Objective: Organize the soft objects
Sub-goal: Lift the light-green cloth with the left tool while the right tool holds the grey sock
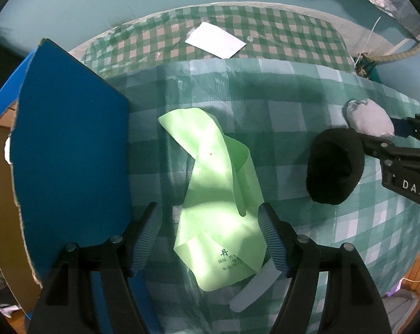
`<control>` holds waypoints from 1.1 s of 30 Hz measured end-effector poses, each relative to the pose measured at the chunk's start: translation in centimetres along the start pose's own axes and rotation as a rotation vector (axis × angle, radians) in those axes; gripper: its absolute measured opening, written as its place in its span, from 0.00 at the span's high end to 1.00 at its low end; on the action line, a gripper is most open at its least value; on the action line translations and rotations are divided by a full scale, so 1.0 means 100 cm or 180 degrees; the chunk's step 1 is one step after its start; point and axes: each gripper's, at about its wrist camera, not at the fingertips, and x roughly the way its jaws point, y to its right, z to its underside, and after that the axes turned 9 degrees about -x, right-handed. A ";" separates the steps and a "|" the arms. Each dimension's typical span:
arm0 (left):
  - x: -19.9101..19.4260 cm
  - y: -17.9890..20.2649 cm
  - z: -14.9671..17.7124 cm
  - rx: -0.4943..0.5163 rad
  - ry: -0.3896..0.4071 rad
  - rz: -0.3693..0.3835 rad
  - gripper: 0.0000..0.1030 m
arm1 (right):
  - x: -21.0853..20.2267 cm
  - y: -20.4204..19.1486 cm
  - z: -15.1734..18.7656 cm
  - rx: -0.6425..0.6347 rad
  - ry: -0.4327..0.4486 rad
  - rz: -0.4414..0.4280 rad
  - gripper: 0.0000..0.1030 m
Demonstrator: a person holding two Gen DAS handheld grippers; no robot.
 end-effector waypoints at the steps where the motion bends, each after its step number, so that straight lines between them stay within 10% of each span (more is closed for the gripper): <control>1: 0.001 0.000 0.000 0.0005 -0.0007 0.0002 0.29 | 0.000 0.000 0.001 0.0004 0.0015 -0.0005 0.53; 11: 0.018 -0.005 0.004 -0.0061 -0.0185 0.0080 0.44 | -0.012 0.004 0.013 0.0121 0.0105 -0.0097 0.75; 19: 0.012 0.000 0.011 0.0098 -0.0034 0.0126 0.92 | -0.024 0.002 0.026 0.0153 0.0166 -0.0189 0.75; 33: -0.012 -0.017 0.028 0.0055 0.0195 0.0115 0.97 | -0.054 -0.007 0.053 0.0236 0.0291 -0.0328 0.76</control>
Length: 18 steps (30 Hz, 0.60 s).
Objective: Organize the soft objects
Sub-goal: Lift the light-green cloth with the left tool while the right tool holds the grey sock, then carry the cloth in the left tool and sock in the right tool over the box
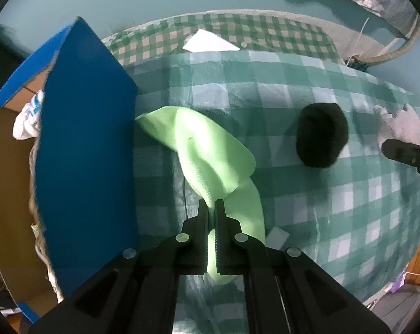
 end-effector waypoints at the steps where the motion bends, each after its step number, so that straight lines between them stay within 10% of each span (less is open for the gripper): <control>1: -0.003 -0.001 0.002 -0.0003 0.0020 0.0015 0.97 | -0.002 -0.001 0.002 -0.0004 0.0007 0.0007 0.76; 18: -0.074 -0.008 0.030 0.0011 0.0350 0.0137 0.97 | -0.062 -0.034 0.018 -0.0061 0.0230 -0.0085 0.75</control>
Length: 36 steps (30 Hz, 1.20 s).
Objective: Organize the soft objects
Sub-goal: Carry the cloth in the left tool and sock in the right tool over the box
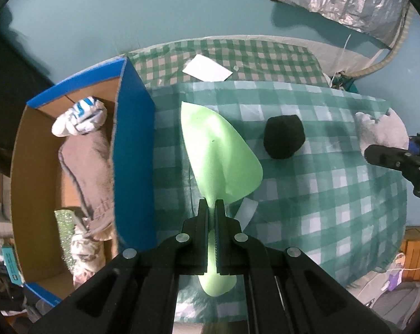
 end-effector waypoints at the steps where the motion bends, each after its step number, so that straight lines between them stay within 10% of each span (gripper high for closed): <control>1: -0.003 0.000 0.000 0.0002 0.0014 0.0000 0.97 | -0.003 -0.003 0.000 -0.0015 0.0010 -0.0001 0.75; 36: -0.099 -0.102 0.028 -0.0631 0.0439 -0.0128 0.97 | -0.035 -0.153 -0.060 -0.0945 0.0248 -0.0357 0.75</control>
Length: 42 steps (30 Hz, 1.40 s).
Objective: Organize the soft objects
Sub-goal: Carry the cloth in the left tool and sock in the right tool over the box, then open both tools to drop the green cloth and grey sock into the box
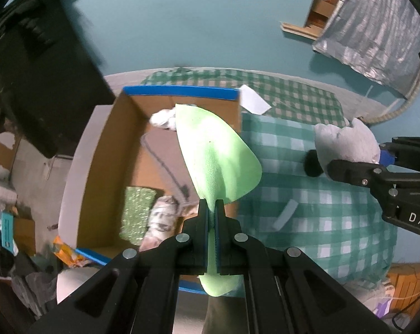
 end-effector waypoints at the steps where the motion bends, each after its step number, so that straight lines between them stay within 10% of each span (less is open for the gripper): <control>1: 0.000 -0.004 0.000 -0.0025 0.0001 -0.0010 0.97 | 0.002 -0.003 -0.004 -0.0022 0.0000 -0.0013 0.75; 28: 0.044 -0.115 0.003 -0.0658 -0.0304 -0.0475 0.96 | 0.101 -0.089 -0.079 -0.0496 -0.0393 -0.0212 0.75; 42: 0.041 -0.116 -0.001 -0.0713 -0.0236 -0.0548 0.73 | 0.096 -0.092 -0.082 -0.0555 -0.0345 -0.0151 0.43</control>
